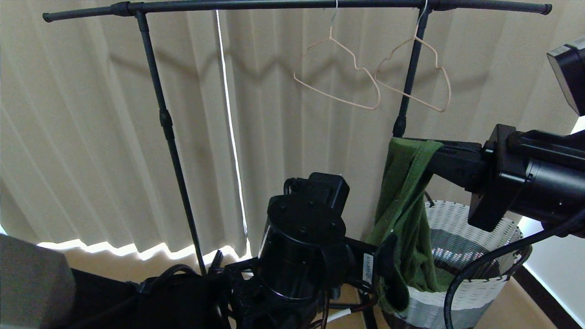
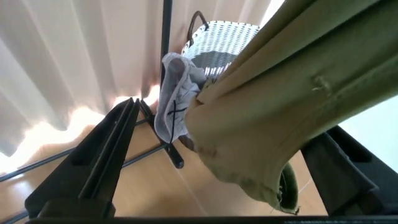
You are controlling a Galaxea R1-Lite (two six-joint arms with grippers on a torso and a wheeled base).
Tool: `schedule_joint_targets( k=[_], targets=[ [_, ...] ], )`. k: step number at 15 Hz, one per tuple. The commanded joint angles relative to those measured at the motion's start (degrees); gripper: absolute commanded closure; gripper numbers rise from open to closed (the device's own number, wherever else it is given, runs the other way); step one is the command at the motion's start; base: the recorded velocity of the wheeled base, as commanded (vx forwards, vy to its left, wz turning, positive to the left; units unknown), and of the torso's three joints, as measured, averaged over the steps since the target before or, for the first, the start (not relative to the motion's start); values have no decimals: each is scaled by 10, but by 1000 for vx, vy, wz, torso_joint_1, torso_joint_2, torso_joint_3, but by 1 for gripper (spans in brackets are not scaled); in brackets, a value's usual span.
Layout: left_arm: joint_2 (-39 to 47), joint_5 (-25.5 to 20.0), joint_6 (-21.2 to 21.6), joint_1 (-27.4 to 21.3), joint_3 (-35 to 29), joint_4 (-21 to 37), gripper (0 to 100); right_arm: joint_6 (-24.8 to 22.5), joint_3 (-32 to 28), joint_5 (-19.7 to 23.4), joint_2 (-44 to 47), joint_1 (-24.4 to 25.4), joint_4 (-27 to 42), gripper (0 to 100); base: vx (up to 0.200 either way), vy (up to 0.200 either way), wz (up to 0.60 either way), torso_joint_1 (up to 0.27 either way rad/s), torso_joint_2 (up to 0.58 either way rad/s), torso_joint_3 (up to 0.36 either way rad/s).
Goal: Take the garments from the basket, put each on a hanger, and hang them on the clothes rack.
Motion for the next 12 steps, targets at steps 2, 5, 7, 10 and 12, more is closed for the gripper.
schedule_joint_targets(
  k=[2,5,7,10,12],
  targets=[
    [-18,-1,0,-4,12,-2,0,1,1,1,-3,-9,0,100,0,0,0,0,0,0],
    [-59,-2,1,-4,35,-3,0,1,1,1,-3,-12,0,100,0,0,0,0,0,0],
    [-64,-2,14,1,28,-3,0,-1,0,2,-3,-12,0,100,0,0,0,0,0,0],
    [-53,-1,17,4,18,-9,0,-1,0,2,-2,-12,-1,100,0,0,0,0,0,0],
    [-42,-2,16,5,9,-24,0,-1,3,2,-3,-12,-1,100,0,0,0,0,0,0]
  ],
)
